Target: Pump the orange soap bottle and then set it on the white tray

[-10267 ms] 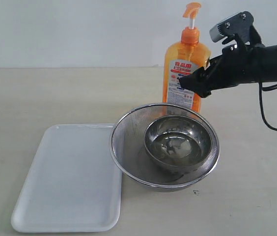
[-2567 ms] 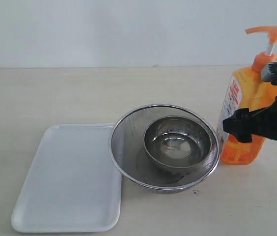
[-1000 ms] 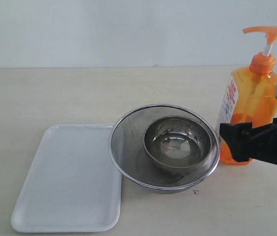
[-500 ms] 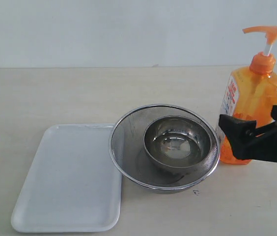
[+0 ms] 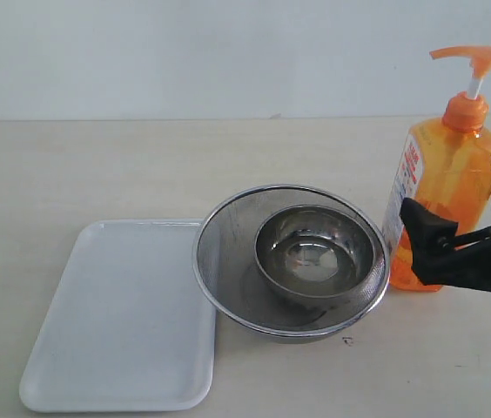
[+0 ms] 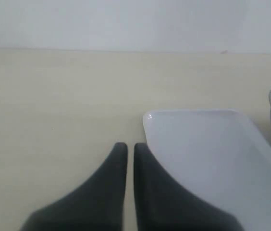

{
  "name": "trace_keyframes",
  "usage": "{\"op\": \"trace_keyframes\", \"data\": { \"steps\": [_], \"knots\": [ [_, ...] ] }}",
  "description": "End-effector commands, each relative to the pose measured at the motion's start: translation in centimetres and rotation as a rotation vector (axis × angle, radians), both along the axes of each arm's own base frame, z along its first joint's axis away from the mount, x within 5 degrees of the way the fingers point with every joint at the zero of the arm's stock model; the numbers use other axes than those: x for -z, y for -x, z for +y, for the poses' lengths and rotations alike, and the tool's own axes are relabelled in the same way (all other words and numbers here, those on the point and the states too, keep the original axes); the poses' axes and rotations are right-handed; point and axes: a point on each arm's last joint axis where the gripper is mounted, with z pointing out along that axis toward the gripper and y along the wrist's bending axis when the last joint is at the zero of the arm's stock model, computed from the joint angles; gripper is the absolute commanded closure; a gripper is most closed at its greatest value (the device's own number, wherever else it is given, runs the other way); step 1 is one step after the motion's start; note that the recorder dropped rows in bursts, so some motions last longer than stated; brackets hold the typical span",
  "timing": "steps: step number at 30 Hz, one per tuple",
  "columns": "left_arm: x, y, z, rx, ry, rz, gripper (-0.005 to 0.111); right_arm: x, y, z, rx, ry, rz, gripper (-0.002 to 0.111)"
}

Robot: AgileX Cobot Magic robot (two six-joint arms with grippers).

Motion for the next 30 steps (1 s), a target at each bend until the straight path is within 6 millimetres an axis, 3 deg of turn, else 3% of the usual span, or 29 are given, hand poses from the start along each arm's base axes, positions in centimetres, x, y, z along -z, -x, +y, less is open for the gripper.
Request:
{"op": "trace_keyframes", "data": {
  "steps": [1,8,15,24,26,28,29,30],
  "knots": [
    [0.0,0.0,0.0,-0.003,0.010,-0.007,0.102,1.0,-1.1,0.3,0.024,-0.002,0.023,0.018],
    [0.0,0.0,0.0,-0.003,0.010,-0.007,0.102,2.0,-3.7,1.2,0.059,-0.001,0.042,0.018],
    [0.0,0.0,0.0,-0.003,0.010,-0.007,0.102,3.0,-5.4,0.7,0.116,0.005,0.063,0.018],
    [0.0,0.0,0.0,-0.003,0.010,-0.007,0.102,3.6,-6.5,0.3,0.144,-0.042,0.083,0.018],
    [0.0,0.0,0.0,-0.003,0.010,-0.007,0.102,3.8,-7.2,0.5,0.144,-0.044,0.080,0.029],
    [0.0,0.0,0.0,-0.003,0.010,-0.007,0.102,4.3,-7.6,0.7,0.144,-0.039,0.089,0.059],
    [0.0,0.0,0.0,-0.003,0.010,-0.007,0.102,4.6,-7.6,0.6,0.156,-0.032,0.100,0.080],
    [0.0,0.0,0.0,-0.003,0.010,-0.007,0.102,4.6,-7.6,0.4,0.175,-0.032,0.102,0.091]
  ]
}}
